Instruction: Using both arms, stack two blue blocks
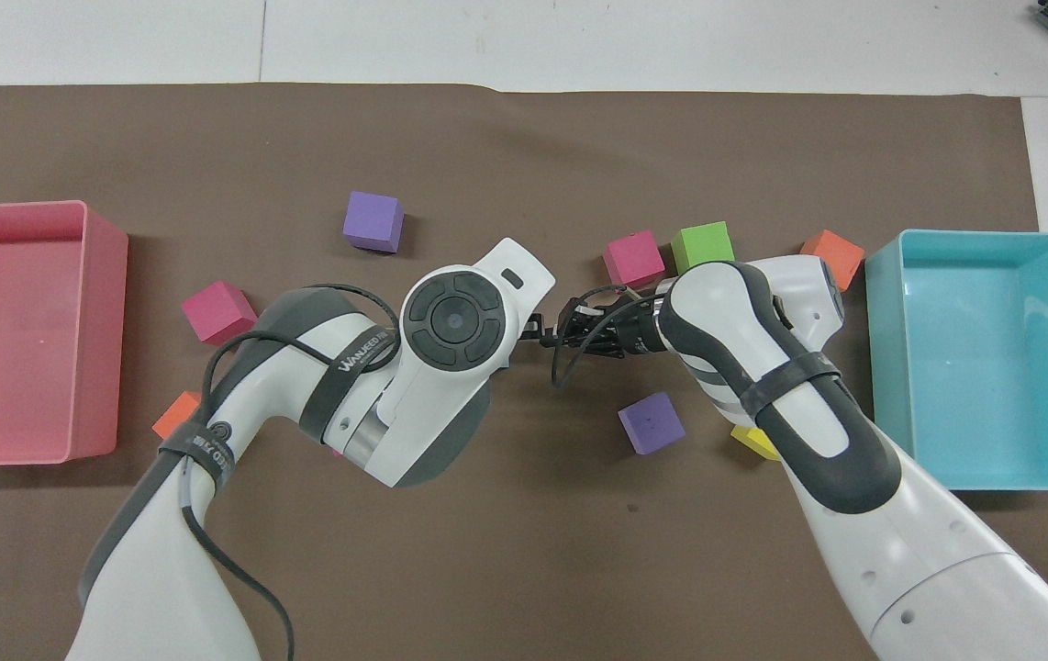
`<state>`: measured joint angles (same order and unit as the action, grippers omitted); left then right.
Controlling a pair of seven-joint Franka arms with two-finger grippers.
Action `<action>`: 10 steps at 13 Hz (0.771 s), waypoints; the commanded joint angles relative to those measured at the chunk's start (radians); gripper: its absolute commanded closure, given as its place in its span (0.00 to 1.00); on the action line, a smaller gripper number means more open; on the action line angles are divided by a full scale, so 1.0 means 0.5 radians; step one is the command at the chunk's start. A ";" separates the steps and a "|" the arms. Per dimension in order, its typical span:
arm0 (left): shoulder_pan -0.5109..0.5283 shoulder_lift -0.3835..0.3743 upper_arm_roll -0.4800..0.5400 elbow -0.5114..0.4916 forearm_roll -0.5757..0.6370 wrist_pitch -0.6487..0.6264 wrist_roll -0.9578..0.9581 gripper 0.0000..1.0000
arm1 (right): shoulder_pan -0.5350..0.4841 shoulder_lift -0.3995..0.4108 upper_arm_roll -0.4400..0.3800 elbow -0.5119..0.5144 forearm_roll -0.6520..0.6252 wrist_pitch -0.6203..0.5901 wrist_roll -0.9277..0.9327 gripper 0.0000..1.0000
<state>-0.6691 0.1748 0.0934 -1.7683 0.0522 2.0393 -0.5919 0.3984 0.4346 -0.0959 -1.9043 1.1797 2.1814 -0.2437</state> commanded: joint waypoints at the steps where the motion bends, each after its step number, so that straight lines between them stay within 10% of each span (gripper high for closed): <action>1: 0.159 -0.269 -0.012 -0.215 -0.071 -0.090 0.284 0.00 | -0.060 -0.117 0.002 -0.020 -0.257 0.012 -0.031 1.00; 3: 0.288 -0.447 -0.009 -0.399 -0.071 -0.090 0.508 0.00 | -0.109 -0.179 -0.002 -0.014 -0.468 0.003 0.021 0.99; 8: 0.644 -0.549 0.000 -0.440 -0.071 -0.139 1.017 0.00 | -0.134 -0.332 -0.026 0.072 -1.235 0.003 0.438 0.00; 10: 0.776 -0.528 0.003 -0.305 -0.071 -0.246 1.119 0.00 | -0.192 -0.402 -0.026 0.075 -1.475 -0.012 0.493 0.00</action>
<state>-0.3337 -0.0814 0.1030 -1.9652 0.0345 1.9737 -0.0873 0.3374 0.2672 -0.1169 -1.8639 0.5317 2.1814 -0.0241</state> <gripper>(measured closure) 0.000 0.304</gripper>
